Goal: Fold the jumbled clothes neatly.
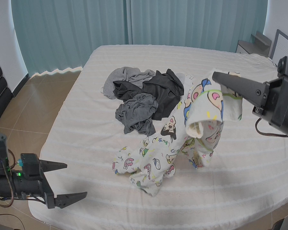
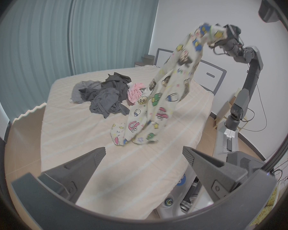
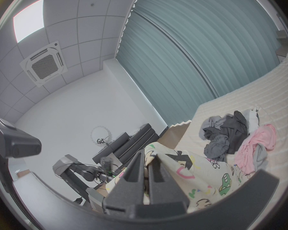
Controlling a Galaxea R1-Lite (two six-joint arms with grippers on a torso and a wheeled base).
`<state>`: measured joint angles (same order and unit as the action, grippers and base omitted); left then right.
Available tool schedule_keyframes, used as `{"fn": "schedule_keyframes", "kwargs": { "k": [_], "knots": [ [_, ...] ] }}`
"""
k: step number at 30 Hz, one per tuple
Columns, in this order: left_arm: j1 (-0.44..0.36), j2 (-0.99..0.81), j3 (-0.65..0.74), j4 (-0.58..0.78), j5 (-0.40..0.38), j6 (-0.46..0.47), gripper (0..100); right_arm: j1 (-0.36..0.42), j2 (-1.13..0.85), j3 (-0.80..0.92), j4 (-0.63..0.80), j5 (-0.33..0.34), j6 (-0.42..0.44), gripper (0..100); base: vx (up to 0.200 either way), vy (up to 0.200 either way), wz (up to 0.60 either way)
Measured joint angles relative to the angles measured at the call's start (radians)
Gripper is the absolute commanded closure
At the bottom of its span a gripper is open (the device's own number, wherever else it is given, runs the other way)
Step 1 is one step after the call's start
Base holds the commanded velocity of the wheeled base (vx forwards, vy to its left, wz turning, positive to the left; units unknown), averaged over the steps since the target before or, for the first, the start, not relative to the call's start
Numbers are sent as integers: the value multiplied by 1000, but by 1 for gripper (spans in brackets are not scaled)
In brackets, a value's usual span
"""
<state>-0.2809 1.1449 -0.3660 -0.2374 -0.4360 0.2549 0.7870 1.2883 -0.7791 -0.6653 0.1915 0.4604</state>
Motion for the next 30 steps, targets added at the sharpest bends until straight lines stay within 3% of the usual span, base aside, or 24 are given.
{"fn": "schedule_keyframes", "kwargs": {
  "k": [8, 14, 20, 30],
  "knots": [
    [-53, 270, 62, -275, -1, 4, 0, 33, -12, -70, 9, 1, -3, 100, 0, 0, 0],
    [-156, 398, 151, -447, -2, 3, 0, 46, 6, -133, 10, 11, -10, 100, 0, 0, 0],
    [-259, 446, 197, -485, -6, -40, 0, 68, 68, -201, 11, 7, -18, 100, 0, 0, 0],
    [-389, 394, 201, -522, 1, -189, 0, 91, 190, -351, 8, -70, -41, 100, 0, 0, 0]
  ]
}}
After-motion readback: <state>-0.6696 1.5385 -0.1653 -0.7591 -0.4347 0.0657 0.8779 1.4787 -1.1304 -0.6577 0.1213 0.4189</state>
